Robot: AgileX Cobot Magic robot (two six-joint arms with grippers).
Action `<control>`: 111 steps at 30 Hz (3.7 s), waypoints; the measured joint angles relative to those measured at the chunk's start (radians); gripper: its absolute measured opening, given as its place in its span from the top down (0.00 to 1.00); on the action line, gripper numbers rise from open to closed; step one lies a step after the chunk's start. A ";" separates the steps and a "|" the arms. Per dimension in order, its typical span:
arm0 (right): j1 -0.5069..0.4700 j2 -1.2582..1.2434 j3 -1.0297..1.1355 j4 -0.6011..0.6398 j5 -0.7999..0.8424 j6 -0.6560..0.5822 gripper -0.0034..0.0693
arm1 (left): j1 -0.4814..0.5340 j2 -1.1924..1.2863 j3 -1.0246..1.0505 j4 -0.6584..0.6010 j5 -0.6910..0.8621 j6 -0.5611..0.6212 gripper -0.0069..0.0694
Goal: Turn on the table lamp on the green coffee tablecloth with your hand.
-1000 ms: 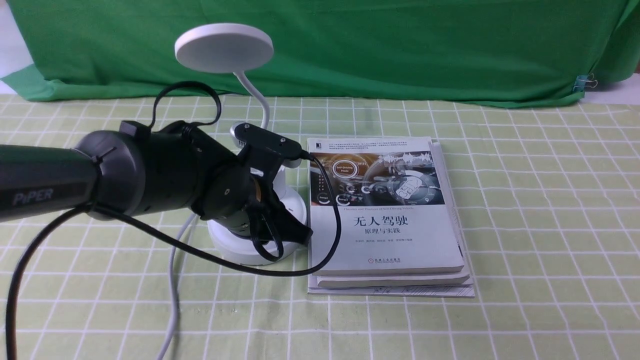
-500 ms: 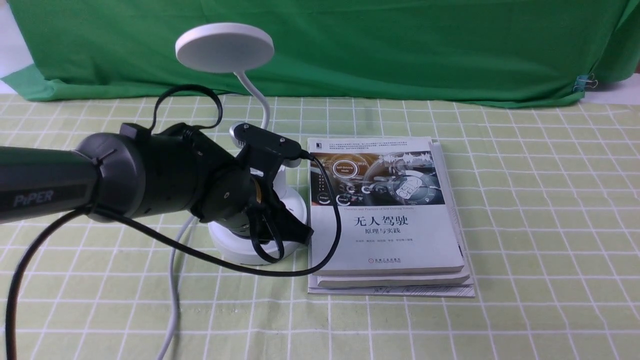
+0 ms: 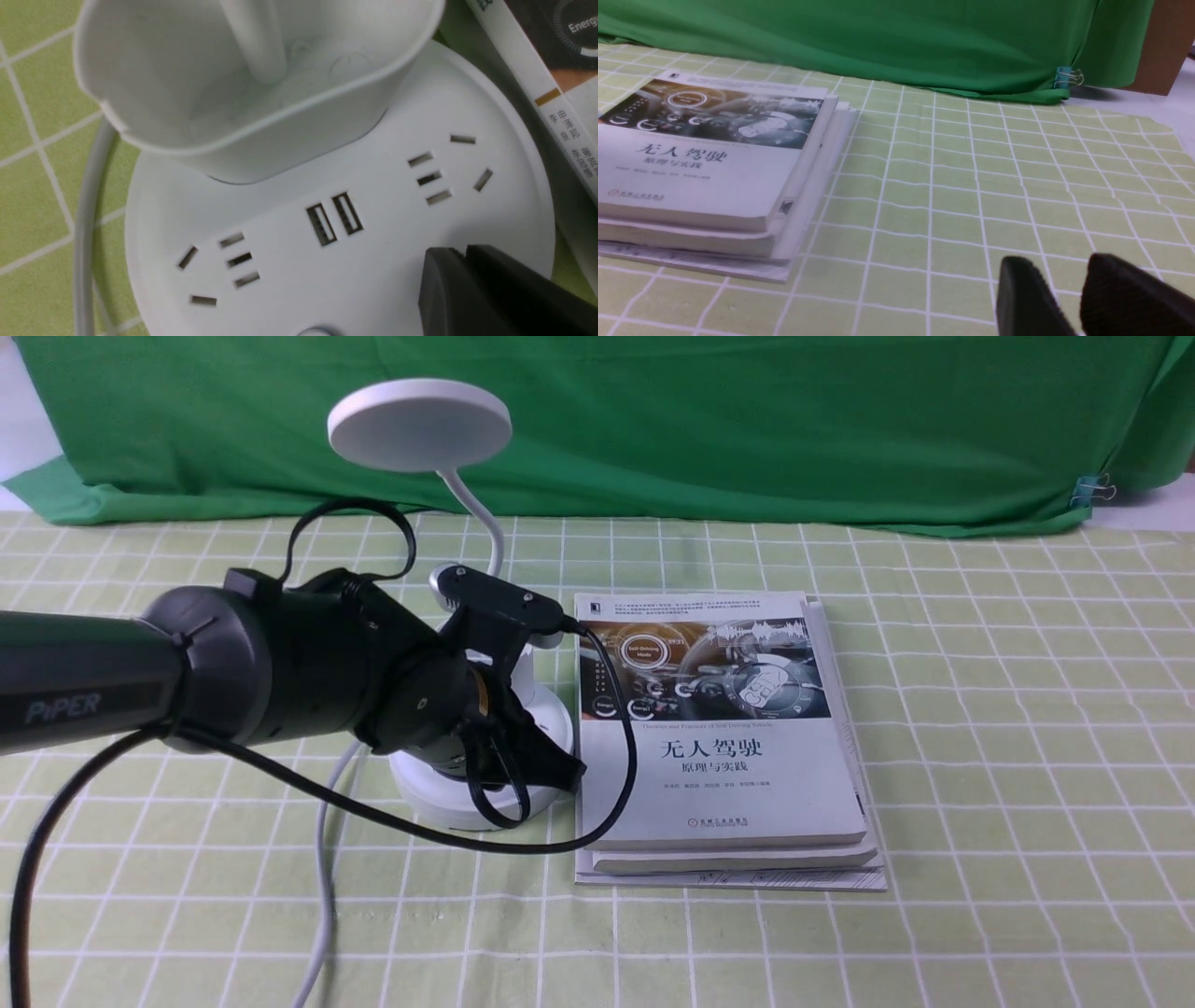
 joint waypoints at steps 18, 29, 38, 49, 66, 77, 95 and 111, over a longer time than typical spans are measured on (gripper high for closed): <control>0.000 0.000 0.000 0.000 0.000 0.000 0.62 | 0.000 -0.070 0.013 0.018 0.020 -0.012 0.88; 0.000 0.000 0.000 0.000 0.000 0.000 0.62 | 0.000 -0.185 0.014 0.014 0.122 -0.020 0.88; 0.000 0.000 0.000 0.000 0.000 0.000 0.62 | 0.000 -0.449 0.100 0.011 0.272 0.009 0.88; 0.000 0.000 0.000 0.000 0.000 0.000 0.62 | 0.000 -0.918 0.249 -0.021 0.510 -0.059 0.88; 0.000 0.000 0.000 0.000 0.000 0.000 0.62 | 0.000 -1.625 0.514 -0.168 0.362 -0.130 0.88; 0.000 0.000 0.000 0.000 0.000 0.000 0.62 | 0.000 -1.636 0.542 -0.165 0.349 -0.120 0.88; 0.000 0.000 0.000 0.000 0.000 0.000 0.62 | 0.034 -1.673 0.705 -0.184 0.020 0.235 0.88; 0.000 0.000 0.000 0.000 -0.001 0.000 0.62 | 0.502 -1.834 1.073 -0.193 -0.042 0.251 0.88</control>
